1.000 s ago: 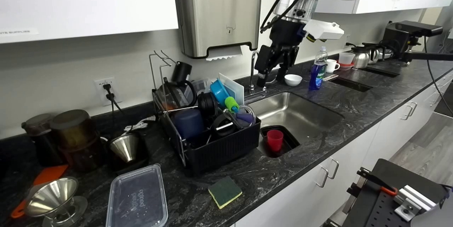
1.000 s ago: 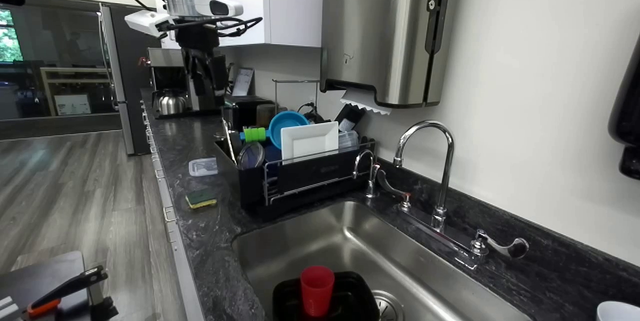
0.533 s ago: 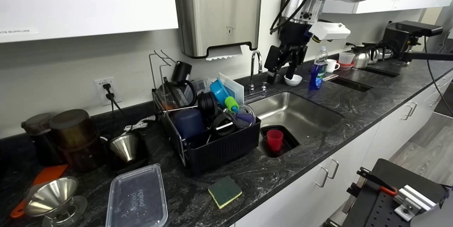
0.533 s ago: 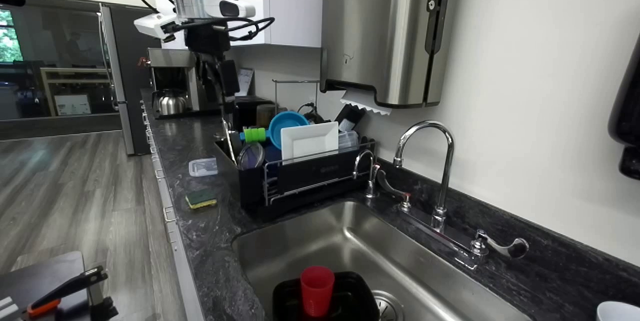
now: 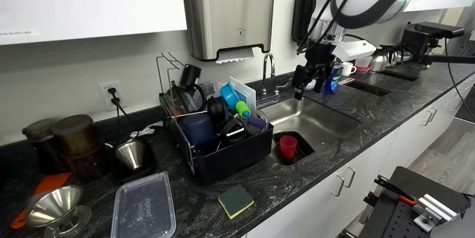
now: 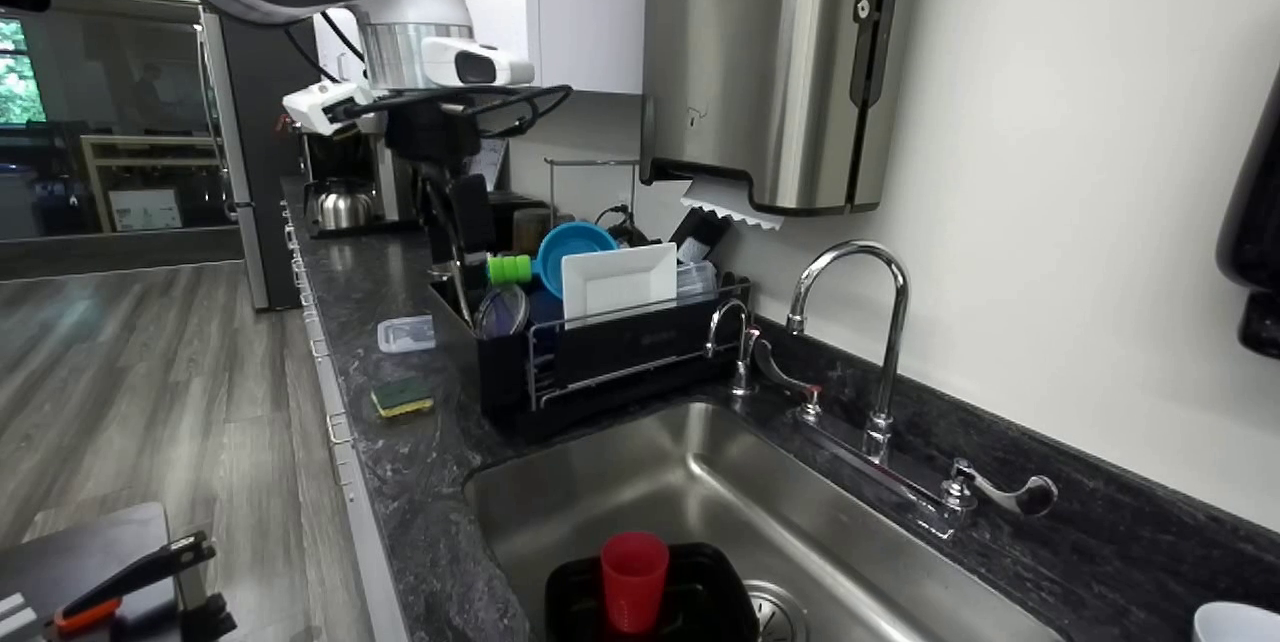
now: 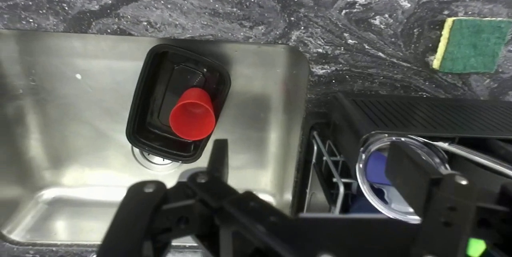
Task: Put the pink cup on the dish drainer
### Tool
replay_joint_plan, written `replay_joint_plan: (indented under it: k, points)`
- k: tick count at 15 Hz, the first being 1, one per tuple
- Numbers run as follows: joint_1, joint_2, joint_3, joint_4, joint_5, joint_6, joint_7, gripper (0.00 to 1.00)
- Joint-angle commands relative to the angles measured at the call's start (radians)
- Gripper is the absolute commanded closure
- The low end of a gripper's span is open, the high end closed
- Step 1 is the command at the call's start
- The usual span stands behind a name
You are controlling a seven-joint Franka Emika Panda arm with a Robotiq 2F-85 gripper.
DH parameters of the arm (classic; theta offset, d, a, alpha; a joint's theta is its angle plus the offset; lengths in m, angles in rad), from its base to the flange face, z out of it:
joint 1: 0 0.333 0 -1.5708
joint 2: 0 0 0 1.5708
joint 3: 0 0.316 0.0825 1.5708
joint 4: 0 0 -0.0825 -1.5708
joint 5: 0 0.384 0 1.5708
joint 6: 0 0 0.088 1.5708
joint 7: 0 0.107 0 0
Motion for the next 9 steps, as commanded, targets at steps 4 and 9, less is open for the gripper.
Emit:
replay_joint_plan:
  k: [4,9]
  points:
    - [-0.044,0.079,-0.015,-0.066,-0.046,0.147,0.038,0.00]
    - [-0.032,0.084,-0.022,-0.066,-0.028,0.134,0.028,0.00]
